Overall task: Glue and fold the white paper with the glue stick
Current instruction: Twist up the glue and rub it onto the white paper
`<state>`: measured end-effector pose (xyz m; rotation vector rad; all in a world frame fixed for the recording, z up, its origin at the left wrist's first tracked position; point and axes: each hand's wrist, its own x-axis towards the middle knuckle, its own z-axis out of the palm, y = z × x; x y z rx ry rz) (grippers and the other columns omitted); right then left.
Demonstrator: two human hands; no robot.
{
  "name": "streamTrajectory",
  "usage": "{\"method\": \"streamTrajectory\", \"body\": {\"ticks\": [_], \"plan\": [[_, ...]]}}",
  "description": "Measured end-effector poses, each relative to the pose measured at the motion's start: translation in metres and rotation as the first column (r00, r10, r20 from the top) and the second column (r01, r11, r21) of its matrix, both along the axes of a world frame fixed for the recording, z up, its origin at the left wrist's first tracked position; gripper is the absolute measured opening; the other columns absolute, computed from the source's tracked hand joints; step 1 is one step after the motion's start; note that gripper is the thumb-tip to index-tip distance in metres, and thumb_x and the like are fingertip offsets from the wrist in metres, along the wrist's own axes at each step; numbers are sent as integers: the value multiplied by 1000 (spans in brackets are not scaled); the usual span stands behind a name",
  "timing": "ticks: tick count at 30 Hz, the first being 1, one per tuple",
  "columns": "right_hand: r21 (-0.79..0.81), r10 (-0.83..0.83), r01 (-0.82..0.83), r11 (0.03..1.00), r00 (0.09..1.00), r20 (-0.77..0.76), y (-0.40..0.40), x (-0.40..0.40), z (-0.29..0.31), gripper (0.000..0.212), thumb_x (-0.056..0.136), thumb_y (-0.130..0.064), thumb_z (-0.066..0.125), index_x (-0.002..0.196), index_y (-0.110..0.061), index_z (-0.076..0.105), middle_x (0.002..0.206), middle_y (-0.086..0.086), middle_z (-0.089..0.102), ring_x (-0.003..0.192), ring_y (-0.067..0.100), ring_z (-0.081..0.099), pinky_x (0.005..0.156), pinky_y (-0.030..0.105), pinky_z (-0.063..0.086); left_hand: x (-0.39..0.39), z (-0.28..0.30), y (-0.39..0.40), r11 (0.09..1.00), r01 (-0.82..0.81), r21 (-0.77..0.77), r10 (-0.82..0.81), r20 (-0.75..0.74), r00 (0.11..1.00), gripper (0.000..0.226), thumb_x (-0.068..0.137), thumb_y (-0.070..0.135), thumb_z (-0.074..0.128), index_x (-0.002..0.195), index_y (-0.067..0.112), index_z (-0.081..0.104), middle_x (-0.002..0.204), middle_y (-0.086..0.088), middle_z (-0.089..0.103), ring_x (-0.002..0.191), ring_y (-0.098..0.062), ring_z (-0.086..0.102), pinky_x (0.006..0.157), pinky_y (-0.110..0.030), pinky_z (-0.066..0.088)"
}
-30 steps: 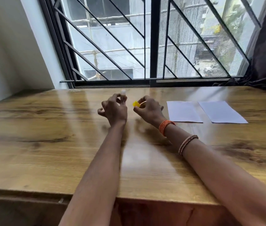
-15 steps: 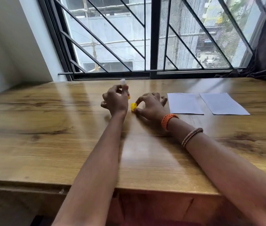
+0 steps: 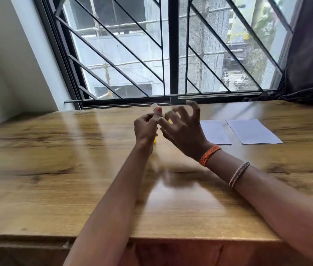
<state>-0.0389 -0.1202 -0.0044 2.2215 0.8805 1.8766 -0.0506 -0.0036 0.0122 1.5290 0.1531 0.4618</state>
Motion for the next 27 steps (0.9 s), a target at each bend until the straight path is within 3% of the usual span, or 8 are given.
{"method": "streamTrajectory", "body": {"ticks": [4,8,13,17,22,25,27], "plan": [[-43,-44,46,998,999,29,-23,-6,-2,16,84,-16,58,97,-22,65,85,-1,67,83,24,63,98,45,29,-8,5,-13,996,88,-18,-89,-35,995,28,86,40,61,68,19,64,68,2,60,67,-15,49,56,-24,38],[-12,-96,96,995,995,17,-48,-3,2,33,85,-18,62,115,-31,66,82,-4,68,79,21,64,97,44,30,-10,6,-24,982,160,-98,-173,-133,976,26,86,43,59,81,19,65,78,5,63,72,-11,53,62,-26,44],[-35,-78,76,996,995,-63,-80,4,5,47,85,-17,59,128,-33,49,85,-4,68,82,22,64,98,44,26,-2,14,-52,921,279,-272,-337,-192,922,23,89,42,57,85,19,62,82,6,64,81,-9,58,67,-25,47],[14,50,-49,999,990,-135,-93,12,11,30,88,-16,54,114,-26,42,84,2,66,83,27,63,90,42,27,1,14,-78,864,254,-435,-346,-147,926,25,89,41,57,75,21,60,78,8,61,78,-6,54,66,-23,43],[19,150,-149,989,982,-118,-92,14,8,32,87,-16,61,111,-24,41,76,2,64,77,26,62,85,41,29,-2,8,-80,919,141,-369,-189,-98,977,18,88,39,60,87,21,61,76,10,64,70,-6,49,62,-23,39],[51,220,-215,975,968,-119,-88,11,7,19,85,-16,63,95,-18,46,70,1,62,72,25,60,85,38,28,-5,7,-75,938,146,-316,-183,-92,979,24,89,38,58,73,21,64,54,17,63,62,-6,41,63,-25,33],[167,299,-268,949,935,-193,-85,5,7,13,83,-18,64,87,-11,54,68,2,61,68,24,59,83,34,26,-8,8,-74,926,222,-306,-248,-51,967,33,92,37,53,67,21,67,56,19,65,66,-5,44,68,-26,34]]}}
